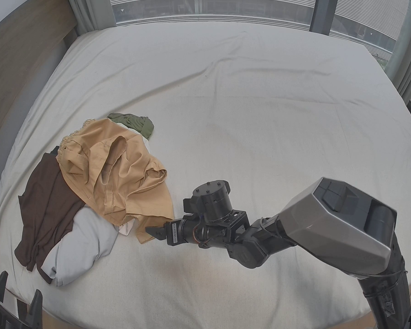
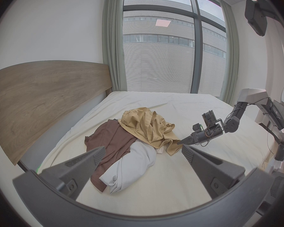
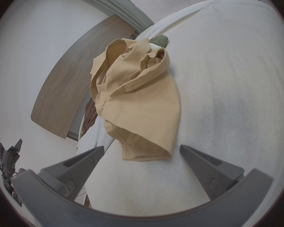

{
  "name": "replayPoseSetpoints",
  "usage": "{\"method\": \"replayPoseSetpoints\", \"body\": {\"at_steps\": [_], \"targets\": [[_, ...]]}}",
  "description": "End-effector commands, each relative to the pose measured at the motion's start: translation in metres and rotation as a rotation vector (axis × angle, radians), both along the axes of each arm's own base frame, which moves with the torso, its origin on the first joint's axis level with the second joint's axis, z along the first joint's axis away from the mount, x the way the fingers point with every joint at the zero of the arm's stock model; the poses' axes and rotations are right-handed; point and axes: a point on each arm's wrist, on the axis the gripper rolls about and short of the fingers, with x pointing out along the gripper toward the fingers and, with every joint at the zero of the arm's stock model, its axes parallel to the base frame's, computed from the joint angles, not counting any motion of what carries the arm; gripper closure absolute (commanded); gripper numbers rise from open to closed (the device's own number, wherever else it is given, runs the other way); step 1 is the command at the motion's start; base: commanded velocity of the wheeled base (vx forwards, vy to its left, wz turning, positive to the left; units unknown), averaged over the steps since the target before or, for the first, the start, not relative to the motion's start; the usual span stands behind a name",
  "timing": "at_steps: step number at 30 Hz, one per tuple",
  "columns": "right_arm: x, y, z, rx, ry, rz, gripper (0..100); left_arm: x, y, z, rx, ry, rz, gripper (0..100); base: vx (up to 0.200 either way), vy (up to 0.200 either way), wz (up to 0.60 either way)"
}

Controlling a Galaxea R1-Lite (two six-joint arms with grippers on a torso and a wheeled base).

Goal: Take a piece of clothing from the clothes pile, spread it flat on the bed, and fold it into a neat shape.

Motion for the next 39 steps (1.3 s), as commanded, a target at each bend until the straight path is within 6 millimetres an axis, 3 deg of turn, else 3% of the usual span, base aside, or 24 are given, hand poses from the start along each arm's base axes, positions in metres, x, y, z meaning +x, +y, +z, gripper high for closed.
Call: {"method": "replayPoseSetpoints", "body": {"at_steps": [1, 6, 7, 18, 27, 39], "targets": [[0.004, 0.009, -0.010, 0.000, -0.008, -0.003, 0, 0.000, 0.000, -0.005, 0.000, 0.000, 0.000, 0, 0.000, 0.000, 0.00], [0.011, 0.013, -0.012, 0.010, -0.032, -0.032, 0, 0.000, 0.000, -0.005, 0.000, 0.001, 0.000, 0, 0.000, 0.000, 0.00], [0.011, 0.013, -0.013, 0.006, -0.034, -0.038, 100, 0.000, 0.000, -0.005, 0.000, 0.001, 0.000, 0, 0.000, 0.000, 0.00], [0.010, 0.007, -0.006, -0.014, -0.058, -0.081, 100, 0.000, 0.000, -0.005, 0.000, 0.001, 0.000, 0, 0.000, 0.000, 0.00], [-0.012, -0.020, 0.021, -0.050, -0.060, -0.081, 100, 0.000, 0.000, -0.005, 0.000, 0.000, -0.001, 0, 0.000, 0.000, 0.00], [-0.048, -0.049, 0.025, -0.104, -0.013, -0.064, 100, 0.000, 0.000, -0.005, 0.000, 0.000, 0.000, 0, 0.000, 0.000, 0.00]]}}
